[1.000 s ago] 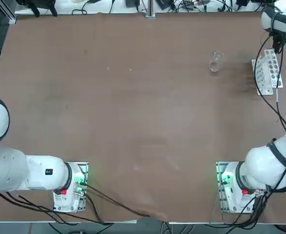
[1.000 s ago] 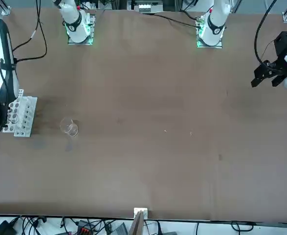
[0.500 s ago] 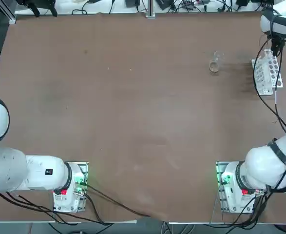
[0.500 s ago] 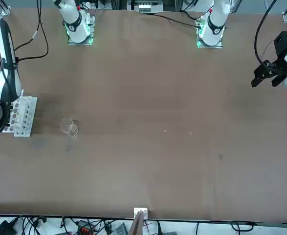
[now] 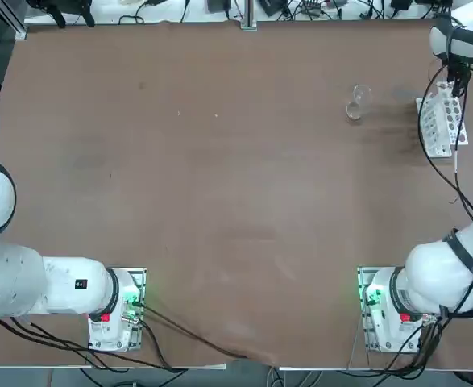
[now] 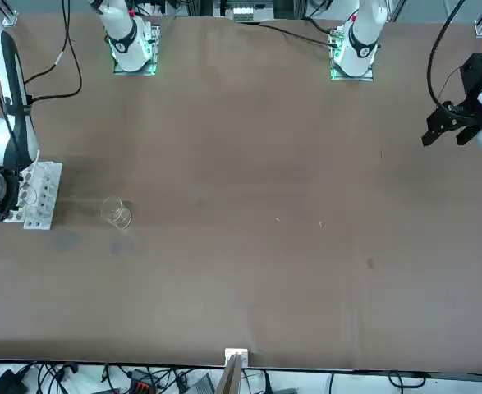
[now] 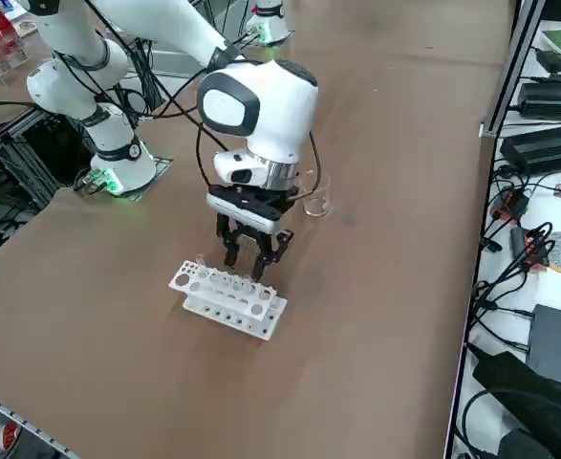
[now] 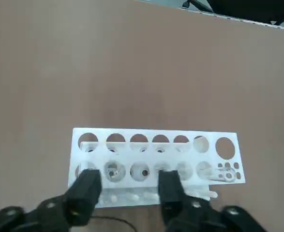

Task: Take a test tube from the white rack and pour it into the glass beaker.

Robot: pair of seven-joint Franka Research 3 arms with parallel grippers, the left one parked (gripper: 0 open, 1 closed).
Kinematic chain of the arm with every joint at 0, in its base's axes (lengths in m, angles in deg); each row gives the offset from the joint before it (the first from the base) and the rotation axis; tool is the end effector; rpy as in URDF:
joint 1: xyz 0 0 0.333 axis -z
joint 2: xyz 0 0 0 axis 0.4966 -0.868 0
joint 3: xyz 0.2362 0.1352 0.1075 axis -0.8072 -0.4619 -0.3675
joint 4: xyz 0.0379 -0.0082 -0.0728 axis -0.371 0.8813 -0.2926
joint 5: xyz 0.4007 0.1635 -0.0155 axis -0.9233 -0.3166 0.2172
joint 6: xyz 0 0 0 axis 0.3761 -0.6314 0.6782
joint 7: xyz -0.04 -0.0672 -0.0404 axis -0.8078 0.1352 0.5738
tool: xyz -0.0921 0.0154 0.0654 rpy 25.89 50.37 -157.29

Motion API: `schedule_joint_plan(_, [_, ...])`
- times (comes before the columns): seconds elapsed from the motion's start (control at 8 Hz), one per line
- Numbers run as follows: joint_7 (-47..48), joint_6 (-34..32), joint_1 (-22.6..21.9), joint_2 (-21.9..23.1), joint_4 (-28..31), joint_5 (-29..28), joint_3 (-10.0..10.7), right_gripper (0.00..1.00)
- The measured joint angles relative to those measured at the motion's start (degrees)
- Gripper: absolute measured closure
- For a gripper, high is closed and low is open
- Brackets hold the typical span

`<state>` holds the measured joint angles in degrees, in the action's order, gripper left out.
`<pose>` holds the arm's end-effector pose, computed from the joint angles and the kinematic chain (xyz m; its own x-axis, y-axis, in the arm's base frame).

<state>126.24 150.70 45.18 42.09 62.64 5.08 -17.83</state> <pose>0.6417 -0.2167 0.2667 0.0516 -0.8988 0.4352 -0.9799 0.0385 0.1958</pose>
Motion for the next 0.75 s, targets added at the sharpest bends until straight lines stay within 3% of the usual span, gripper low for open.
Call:
schedule_joint_plan(0.12, [-0.2,0.0,0.0,0.4,0.0,0.0,0.0,0.05])
schedule_joint_plan(0.25, [-1.1,-1.0,-0.2,1.2,-0.3,0.1,-0.1,0.0])
schedule_joint_plan(0.75, [-16.5,-17.6,-4.7,4.1,-5.9,-2.7,-0.9,0.0])
